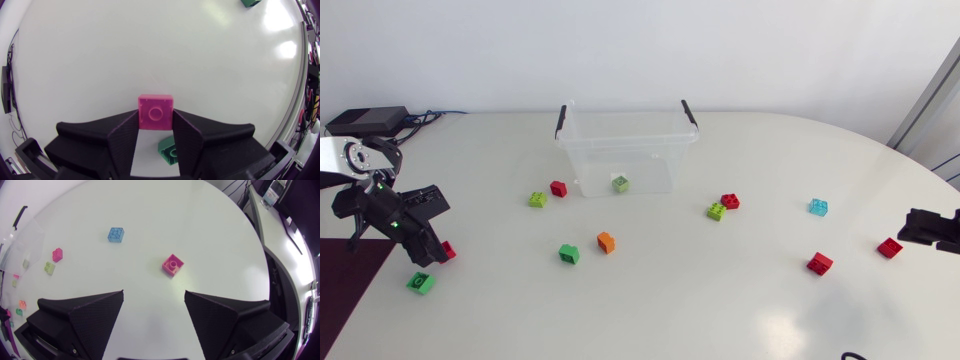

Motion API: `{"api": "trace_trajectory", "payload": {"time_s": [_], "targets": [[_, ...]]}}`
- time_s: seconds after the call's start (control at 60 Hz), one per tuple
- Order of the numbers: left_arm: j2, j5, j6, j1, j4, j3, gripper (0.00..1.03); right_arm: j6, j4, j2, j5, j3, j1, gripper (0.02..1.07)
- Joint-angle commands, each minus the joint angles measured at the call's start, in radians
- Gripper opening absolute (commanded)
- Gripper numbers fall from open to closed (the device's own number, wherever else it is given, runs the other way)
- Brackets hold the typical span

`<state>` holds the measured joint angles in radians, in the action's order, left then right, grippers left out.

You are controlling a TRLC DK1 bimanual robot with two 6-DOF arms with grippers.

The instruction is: Pick up the duplo bricks and place them in the container

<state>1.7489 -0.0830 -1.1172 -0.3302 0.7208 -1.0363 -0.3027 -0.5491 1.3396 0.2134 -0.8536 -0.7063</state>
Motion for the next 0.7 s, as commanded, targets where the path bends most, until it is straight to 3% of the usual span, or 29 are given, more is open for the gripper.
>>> {"api": "trace_trajectory", "payload": {"time_s": [0.0, 0.117, 0.2, 0.3, 0.433, 0.483, 0.633, 0.683], "targets": [[-0.061, -0.032, 0.036, 0.025, 0.022, -0.039, 0.34, 0.057, -0.017, 0.064, 0.006, -0.033, -0.001, 0.89], [-0.132, -0.072, 0.091, 0.059, 0.031, -0.074, 0.34, 0.116, -0.018, 0.142, 0.006, -0.071, -0.010, 0.91], [-0.167, -0.097, 0.146, 0.095, 0.042, -0.111, 0.34, 0.137, -0.069, 0.204, 0.092, -0.119, -0.044, 0.91], [-0.196, -0.118, 0.206, 0.134, 0.060, -0.163, 0.34, 0.169, -0.081, 0.236, 0.109, -0.147, -0.055, 0.91], [-0.216, -0.132, 0.303, 0.232, 0.088, -0.272, 0.34, 0.317, -0.077, 0.230, -0.082, -0.159, 0.025, 0.96], [-0.215, -0.132, 0.339, 0.292, 0.095, -0.321, 0.34, 0.386, -0.078, 0.230, -0.128, -0.162, 0.047, 1.02], [-0.132, -0.130, 0.430, 0.436, 0.098, -0.476, 0.34, 0.494, -0.126, 0.300, -0.269, -0.197, 0.116, 1.02], [-0.058, -0.132, 0.471, 0.494, 0.103, -0.597, 0.34, 0.505, -0.124, 0.331, -0.299, -0.203, 0.125, 1.02]]}}
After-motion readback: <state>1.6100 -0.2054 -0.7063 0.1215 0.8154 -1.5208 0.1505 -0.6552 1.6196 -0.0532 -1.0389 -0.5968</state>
